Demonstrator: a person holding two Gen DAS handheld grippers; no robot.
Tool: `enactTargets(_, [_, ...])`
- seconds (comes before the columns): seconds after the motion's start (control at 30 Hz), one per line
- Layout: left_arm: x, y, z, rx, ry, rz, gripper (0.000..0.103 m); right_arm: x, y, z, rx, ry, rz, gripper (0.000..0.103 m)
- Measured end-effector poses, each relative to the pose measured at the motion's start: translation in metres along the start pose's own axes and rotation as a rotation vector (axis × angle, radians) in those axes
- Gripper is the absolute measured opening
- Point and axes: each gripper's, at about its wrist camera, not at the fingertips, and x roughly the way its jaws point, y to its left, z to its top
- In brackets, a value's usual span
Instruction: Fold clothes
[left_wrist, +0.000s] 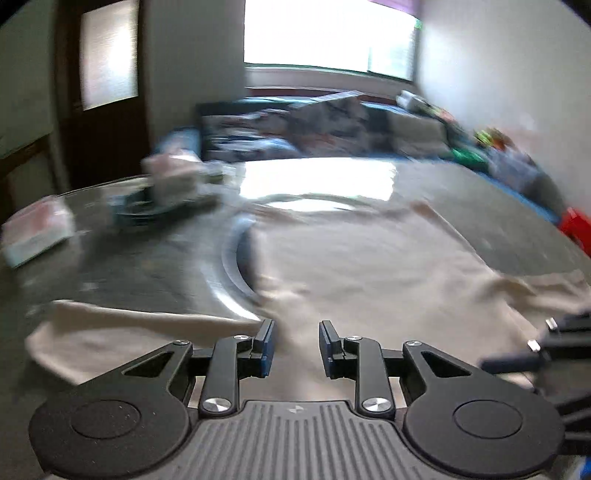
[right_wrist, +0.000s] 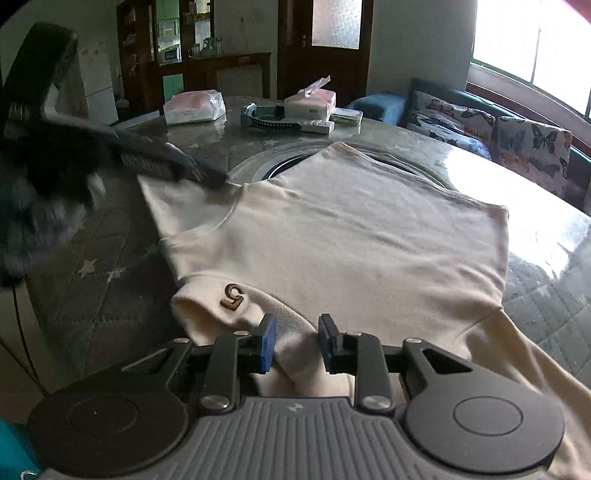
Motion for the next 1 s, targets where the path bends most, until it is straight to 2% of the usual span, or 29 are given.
enactTargets(0.17, [0.010,-0.024,-0.010,0.068,0.013,-0.061,0.028,-0.015,-0.011,-0.001,0.052,-0.033,-0.001,0.025])
enactTargets(0.3, [0.013,-0.028,-0.020,0.119,0.025,-0.080,0.028,-0.023,-0.035,0.002,0.113,-0.073,-0.052,0.026])
enactTargets(0.4, [0.012,-0.030,-0.023,0.134,0.025,-0.081,0.028,-0.019,-0.059,0.004,0.167,-0.087,-0.100,0.026])
enactTargets(0.57, [0.012,-0.030,-0.024,0.146,0.023,-0.084,0.028,0.007,-0.100,0.005,0.228,-0.060,-0.172,0.026])
enactTargets(0.93, [0.006,-0.037,-0.015,0.170,0.011,-0.094,0.028,-0.031,-0.128,-0.031,0.306,-0.055,-0.314,0.028])
enactTargets(1.0, [0.002,-0.046,-0.010,0.185,-0.003,-0.116,0.028,-0.038,-0.133,-0.038,0.320,-0.055,-0.340,0.032])
